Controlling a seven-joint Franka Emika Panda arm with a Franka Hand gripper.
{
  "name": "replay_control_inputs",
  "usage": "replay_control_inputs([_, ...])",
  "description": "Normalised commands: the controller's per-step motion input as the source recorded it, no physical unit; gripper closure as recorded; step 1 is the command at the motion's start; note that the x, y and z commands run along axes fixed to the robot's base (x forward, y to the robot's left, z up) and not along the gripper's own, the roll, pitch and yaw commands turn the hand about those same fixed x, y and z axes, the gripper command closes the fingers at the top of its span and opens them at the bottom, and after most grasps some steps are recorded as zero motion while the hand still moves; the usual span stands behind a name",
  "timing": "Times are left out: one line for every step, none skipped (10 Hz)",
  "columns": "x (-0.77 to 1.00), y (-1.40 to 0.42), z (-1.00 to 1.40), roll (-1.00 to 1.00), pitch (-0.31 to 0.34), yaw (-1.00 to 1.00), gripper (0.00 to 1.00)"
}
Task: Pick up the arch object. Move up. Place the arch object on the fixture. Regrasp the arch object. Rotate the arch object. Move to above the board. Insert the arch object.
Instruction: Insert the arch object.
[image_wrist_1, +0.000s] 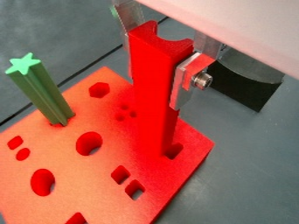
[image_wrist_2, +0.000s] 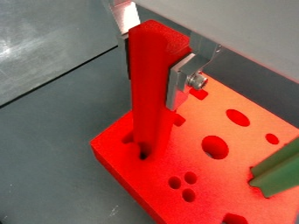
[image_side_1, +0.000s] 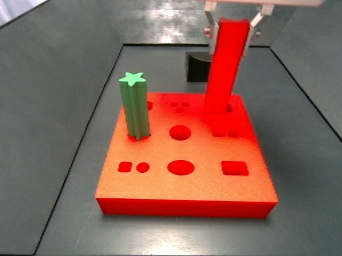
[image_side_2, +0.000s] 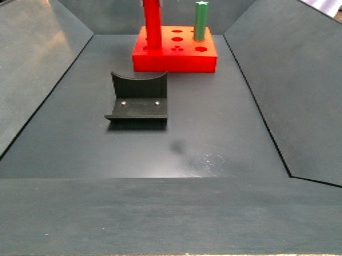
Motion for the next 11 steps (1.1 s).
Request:
replay_control_inputs([0.37,0.04,-0.10,0.17,0.154,0.00,1.00])
replay_control_inputs([0.17,0.07,-0.06,0.19,0.150,0.01,1.00])
replay_control_inputs([0.08,0.13,-0.11,0.21,0.110,0.19,1.00])
replay_control_inputs([0.04,0.12,-0.11,0.22,0.096,0.20,1.00])
replay_control_inputs([0.00,0.06,-0.28,0.20,0.000,0.18,1.00])
replay_control_inputs([0.00,0.00,-0.51,0.15,-0.097,0.14,1.00])
replay_control_inputs([0.00,0.00,-0.64,0.16,-0.157,0.12,1.00])
replay_control_inputs([0.00,-0.04,-0.66,0.17,-0.156,0.09,1.00])
replay_control_inputs([0.00,-0.03,-0.67,0.16,-0.153,0.07,1.00])
replay_control_inputs([0.00,-0.01,-0.63,0.14,-0.129,0.04,1.00])
replay_control_inputs([0.00,-0.11,-0.38,0.00,-0.170,0.00,1.00])
